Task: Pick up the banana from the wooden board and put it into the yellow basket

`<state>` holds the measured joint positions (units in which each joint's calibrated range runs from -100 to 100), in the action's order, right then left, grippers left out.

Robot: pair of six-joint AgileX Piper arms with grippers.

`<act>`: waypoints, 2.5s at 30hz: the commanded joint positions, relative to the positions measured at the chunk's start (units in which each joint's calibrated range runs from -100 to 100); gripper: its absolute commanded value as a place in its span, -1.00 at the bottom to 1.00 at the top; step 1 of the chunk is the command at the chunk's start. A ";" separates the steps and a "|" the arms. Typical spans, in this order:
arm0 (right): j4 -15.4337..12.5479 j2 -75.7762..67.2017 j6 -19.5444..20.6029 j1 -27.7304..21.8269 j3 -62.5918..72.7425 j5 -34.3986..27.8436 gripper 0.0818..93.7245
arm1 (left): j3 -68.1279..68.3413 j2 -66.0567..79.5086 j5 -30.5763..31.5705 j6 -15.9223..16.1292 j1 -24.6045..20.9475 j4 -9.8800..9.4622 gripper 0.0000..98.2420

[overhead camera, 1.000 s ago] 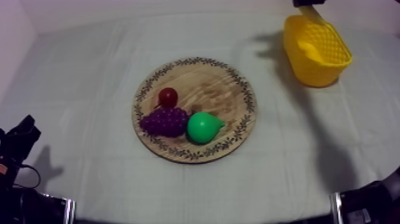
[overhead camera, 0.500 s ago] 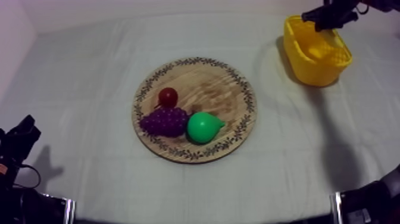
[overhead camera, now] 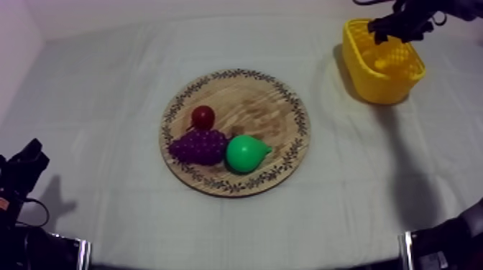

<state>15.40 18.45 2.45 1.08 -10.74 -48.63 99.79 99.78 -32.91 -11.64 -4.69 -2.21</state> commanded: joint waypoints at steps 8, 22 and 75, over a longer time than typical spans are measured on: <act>0.74 -15.80 0.93 -3.00 -19.28 23.23 -0.81 | -0.01 0.05 0.00 -0.01 0.02 0.03 -1.00; -17.85 -50.15 -16.73 -1.75 -53.11 37.62 -0.95 | -0.01 0.05 0.00 -0.01 0.02 0.03 -1.00; -16.70 -114.20 -14.07 2.60 -89.14 11.95 -0.99 | -0.01 0.05 0.00 -0.01 0.02 0.03 -1.00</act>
<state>-1.36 -95.71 -7.22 3.71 -99.94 -36.84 99.79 99.78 -32.91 -11.64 -4.69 -2.21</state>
